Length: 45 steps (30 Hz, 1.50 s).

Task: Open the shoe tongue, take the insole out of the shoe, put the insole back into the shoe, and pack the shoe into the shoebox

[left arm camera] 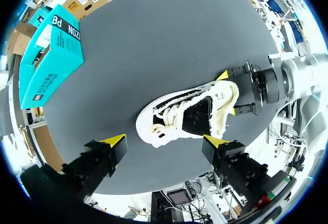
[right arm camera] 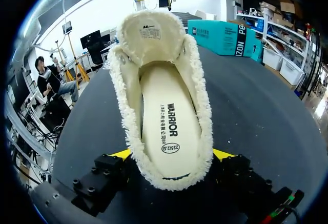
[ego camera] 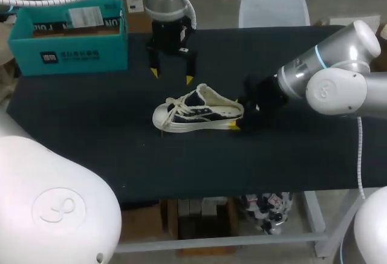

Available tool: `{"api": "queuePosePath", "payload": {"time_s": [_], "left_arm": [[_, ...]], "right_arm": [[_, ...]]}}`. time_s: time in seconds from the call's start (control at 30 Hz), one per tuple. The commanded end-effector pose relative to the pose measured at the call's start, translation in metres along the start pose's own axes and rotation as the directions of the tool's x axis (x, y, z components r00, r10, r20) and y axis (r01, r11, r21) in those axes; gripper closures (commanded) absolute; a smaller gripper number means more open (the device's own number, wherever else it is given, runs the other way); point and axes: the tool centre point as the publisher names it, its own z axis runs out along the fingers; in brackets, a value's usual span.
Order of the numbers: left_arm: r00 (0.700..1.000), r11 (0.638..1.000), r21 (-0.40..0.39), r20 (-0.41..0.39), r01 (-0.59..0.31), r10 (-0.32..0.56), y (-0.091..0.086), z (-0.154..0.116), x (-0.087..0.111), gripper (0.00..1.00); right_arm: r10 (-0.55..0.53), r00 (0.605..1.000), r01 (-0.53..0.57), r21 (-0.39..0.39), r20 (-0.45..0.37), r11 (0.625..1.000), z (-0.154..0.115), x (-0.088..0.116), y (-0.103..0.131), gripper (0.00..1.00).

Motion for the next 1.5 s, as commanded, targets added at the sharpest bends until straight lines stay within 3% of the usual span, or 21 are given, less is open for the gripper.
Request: {"api": "queuePosePath", "payload": {"time_s": [0.03, 0.27, 0.5, 0.8, 0.87, 0.97, 1.07, 1.13, 1.23, 1.33, 1.37, 1.43, 1.5], "left_arm": [[0.999, 0.999, 0.037, 0.02, 0.024, -0.025, 0.006, -0.003, 0.012, 0.0], [0.997, 0.998, 0.045, 0.051, 0.051, -0.054, 0.002, 0.004, 0.036, 0.0], [0.994, 0.998, 0.024, 0.085, 0.06, -0.062, -0.002, 0.017, 0.048, 0.0], [0.972, 0.984, 0.029, 0.155, 0.176, -0.178, -0.008, 0.026, 0.064, 0.0], [0.962, 0.977, 0.021, 0.172, 0.212, -0.213, -0.007, 0.029, 0.067, 0.15], [0.953, 0.97, 0.015, 0.182, 0.243, -0.242, -0.006, 0.033, 0.067, 0.26], [0.948, 0.964, 0.008, 0.18, 0.265, -0.262, -0.004, 0.039, 0.066, 0.44], [0.947, 0.962, 0.002, 0.178, 0.272, -0.268, -0.003, 0.043, 0.066, 0.47], [0.945, 0.959, -0.009, 0.178, 0.282, -0.276, -0.001, 0.049, 0.066, 0.44], [0.942, 0.957, -0.017, 0.179, 0.291, -0.283, 0.0, 0.054, 0.066, 0.52], [0.942, 0.956, -0.02, 0.178, 0.291, -0.283, 0.0, 0.056, 0.065, 0.61], [0.942, 0.955, -0.016, 0.171, 0.295, -0.288, 0.002, 0.058, 0.064, 1.0], [0.942, 0.955, -0.01, 0.169, 0.296, -0.29, 0.005, 0.058, 0.063, 1.0]], "right_arm": [[-0.003, 1.0, 0.003, -0.014, -0.008, 1.0, 0.002, -0.003, -0.004, 1.0], [0.006, 1.0, -0.006, -0.032, -0.006, 0.999, 0.002, -0.001, -0.005, 1.0], [0.006, 1.0, -0.006, -0.032, -0.006, 0.999, 0.002, -0.001, -0.005, 1.0], [0.006, 1.0, -0.006, -0.032, -0.006, 0.999, 0.002, -0.001, -0.005, 1.0], [0.006, 1.0, -0.006, -0.032, -0.006, 0.999, 0.002, -0.001, -0.005, 1.0], [0.006, 1.0, -0.006, -0.032, -0.006, 0.999, 0.002, -0.001, -0.005, 1.0], [0.006, 1.0, -0.006, -0.032, -0.006, 0.999, 0.002, -0.001, -0.005, 1.0], [0.006, 1.0, -0.006, -0.032, -0.006, 0.999, 0.002, -0.001, -0.005, 1.0], [0.006, 1.0, -0.006, -0.032, -0.006, 0.999, 0.002, -0.001, -0.005, 1.0], [0.006, 1.0, -0.006, -0.032, -0.006, 0.999, 0.002, -0.001, -0.005, 1.0], [0.006, 1.0, -0.006, -0.032, -0.006, 0.999, 0.002, -0.001, -0.005, 1.0], [0.006, 1.0, -0.006, -0.032, -0.006, 0.999, 0.002, -0.001, -0.005, 1.0], [0.006, 1.0, -0.006, -0.032, -0.006, 0.999, 0.002, -0.001, -0.005, 1.0]]}}
